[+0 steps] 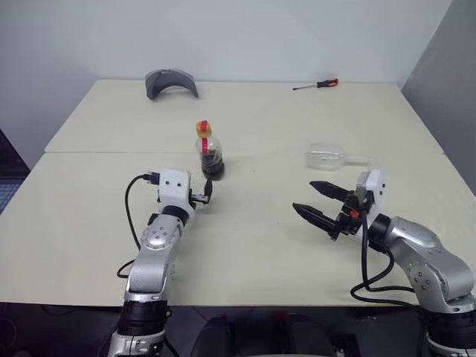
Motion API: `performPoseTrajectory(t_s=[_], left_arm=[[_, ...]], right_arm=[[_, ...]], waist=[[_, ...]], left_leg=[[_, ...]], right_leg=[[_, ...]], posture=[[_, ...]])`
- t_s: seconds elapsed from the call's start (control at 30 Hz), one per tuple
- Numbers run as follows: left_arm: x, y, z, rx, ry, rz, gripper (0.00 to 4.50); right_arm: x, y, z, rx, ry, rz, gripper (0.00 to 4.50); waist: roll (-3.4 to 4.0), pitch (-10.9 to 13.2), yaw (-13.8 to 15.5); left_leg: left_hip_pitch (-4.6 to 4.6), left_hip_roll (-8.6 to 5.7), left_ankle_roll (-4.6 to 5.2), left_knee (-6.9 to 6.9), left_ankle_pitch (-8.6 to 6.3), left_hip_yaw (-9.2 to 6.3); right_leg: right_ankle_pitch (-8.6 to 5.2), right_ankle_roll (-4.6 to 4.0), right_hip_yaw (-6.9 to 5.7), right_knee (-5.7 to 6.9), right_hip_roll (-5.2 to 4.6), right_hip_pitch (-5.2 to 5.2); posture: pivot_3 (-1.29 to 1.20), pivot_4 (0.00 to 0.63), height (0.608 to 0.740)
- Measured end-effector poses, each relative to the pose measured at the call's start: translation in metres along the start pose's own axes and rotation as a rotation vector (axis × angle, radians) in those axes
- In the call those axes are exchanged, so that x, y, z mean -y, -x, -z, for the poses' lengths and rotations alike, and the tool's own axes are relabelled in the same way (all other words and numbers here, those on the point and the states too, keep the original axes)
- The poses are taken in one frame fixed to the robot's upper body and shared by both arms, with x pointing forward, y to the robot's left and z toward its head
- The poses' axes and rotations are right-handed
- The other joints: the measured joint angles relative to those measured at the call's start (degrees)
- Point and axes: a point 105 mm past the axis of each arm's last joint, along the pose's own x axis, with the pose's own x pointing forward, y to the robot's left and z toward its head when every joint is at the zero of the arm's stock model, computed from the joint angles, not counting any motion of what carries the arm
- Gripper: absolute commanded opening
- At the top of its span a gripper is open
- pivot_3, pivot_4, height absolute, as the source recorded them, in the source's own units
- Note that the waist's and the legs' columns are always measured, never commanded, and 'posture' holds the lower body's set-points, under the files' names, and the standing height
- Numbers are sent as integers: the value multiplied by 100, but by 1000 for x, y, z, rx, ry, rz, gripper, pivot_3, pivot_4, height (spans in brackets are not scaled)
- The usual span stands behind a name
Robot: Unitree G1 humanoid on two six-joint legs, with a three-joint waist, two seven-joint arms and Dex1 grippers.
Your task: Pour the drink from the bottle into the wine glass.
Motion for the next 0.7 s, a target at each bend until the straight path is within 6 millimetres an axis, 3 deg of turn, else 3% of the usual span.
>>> performPoseTrajectory(t_s=[0.43,0.7], left_arm=[[8,-38,-5,47,22,92,4500],[13,-51,-4,54,33,130,4500]], right_arm=[[-2,-3,-5,18,-5,19,4451],[-4,-4,-6,16,-3,30,4451]], waist=[[0,0,0],[-1,0,1]], left_leg=[[1,-1,-5,3,3,-1],[-1,-1,-7,5,4,-2]], right_leg=[[0,0,-5,2,0,1],[0,0,-6,2,0,0]], posture=[[0,150,740],[0,150,740]])
